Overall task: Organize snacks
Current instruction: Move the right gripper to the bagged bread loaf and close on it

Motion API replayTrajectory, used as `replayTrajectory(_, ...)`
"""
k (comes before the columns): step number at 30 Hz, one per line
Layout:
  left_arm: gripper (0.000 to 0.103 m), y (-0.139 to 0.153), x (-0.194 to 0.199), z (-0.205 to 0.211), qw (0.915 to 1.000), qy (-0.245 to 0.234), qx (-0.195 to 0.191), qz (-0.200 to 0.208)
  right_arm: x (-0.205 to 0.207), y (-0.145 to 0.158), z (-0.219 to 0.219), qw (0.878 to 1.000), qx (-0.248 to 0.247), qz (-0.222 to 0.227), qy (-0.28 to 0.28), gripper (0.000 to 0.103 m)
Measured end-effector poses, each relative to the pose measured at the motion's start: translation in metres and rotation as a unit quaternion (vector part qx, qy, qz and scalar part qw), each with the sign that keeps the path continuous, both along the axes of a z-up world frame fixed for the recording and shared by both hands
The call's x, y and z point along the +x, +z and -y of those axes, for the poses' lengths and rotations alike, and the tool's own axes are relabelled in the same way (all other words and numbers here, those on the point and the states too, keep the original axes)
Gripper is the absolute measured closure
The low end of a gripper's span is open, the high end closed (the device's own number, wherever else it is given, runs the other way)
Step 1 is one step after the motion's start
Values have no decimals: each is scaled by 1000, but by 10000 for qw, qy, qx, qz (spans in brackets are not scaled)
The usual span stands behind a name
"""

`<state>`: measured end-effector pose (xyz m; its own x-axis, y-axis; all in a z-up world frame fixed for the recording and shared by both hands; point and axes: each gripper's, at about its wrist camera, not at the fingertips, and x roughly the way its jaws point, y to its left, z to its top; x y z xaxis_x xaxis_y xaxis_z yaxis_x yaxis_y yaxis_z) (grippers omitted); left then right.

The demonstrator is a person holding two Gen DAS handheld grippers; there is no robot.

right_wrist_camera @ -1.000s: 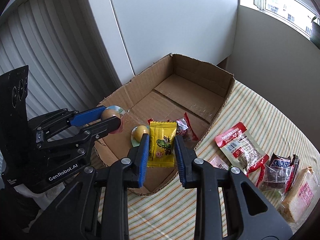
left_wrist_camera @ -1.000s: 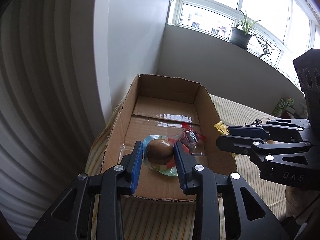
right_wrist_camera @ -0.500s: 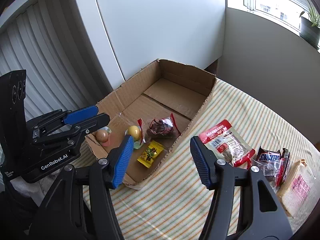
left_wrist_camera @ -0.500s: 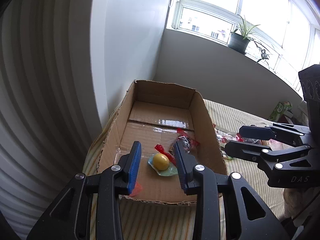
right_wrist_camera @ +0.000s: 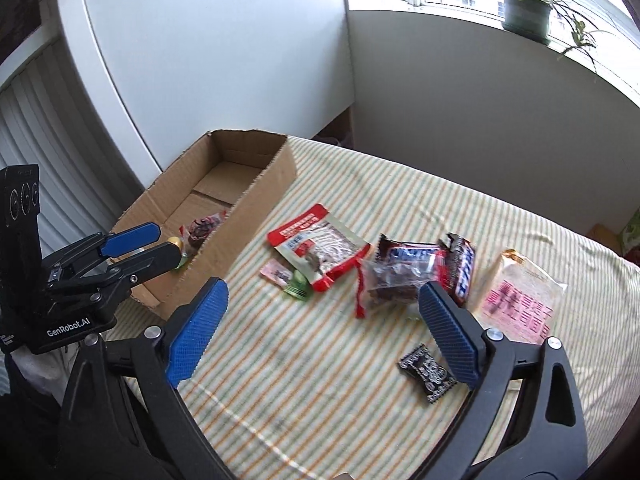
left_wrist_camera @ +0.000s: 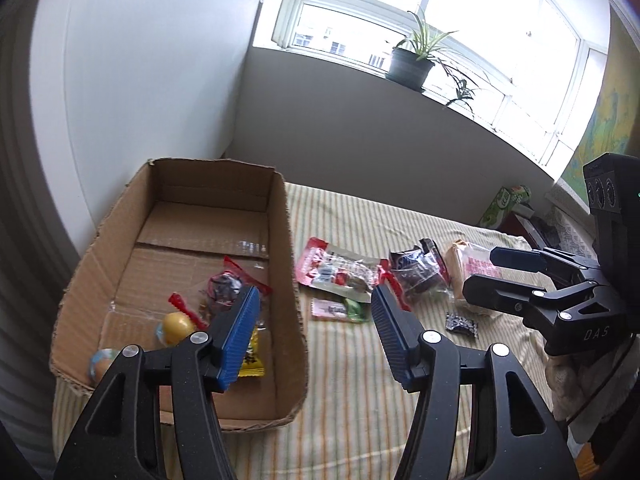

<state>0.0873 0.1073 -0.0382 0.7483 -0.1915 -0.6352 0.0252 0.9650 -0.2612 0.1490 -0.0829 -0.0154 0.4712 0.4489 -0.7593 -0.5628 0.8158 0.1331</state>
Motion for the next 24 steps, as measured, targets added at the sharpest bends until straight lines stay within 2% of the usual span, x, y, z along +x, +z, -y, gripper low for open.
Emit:
replayTrajectory(5, 46, -1, 18, 32, 9990, -411, -161, -72, 16, -2, 46, 9991, 27, -114, -399, 5)
replayTrajectory(12, 46, -9, 43, 80, 9950, -955, -189, -237, 39, -14, 117, 9942, 150, -330, -1016, 5)
replayTrajectory(14, 46, -10, 49, 94, 9934, -1098, -180, -282, 41, -16, 125, 9930, 193, -359, -1106, 5)
replayTrajectory(24, 46, -25, 85, 153, 9777, -1925, -428, -722, 63, -36, 177, 9822, 835, -900, -1419, 7)
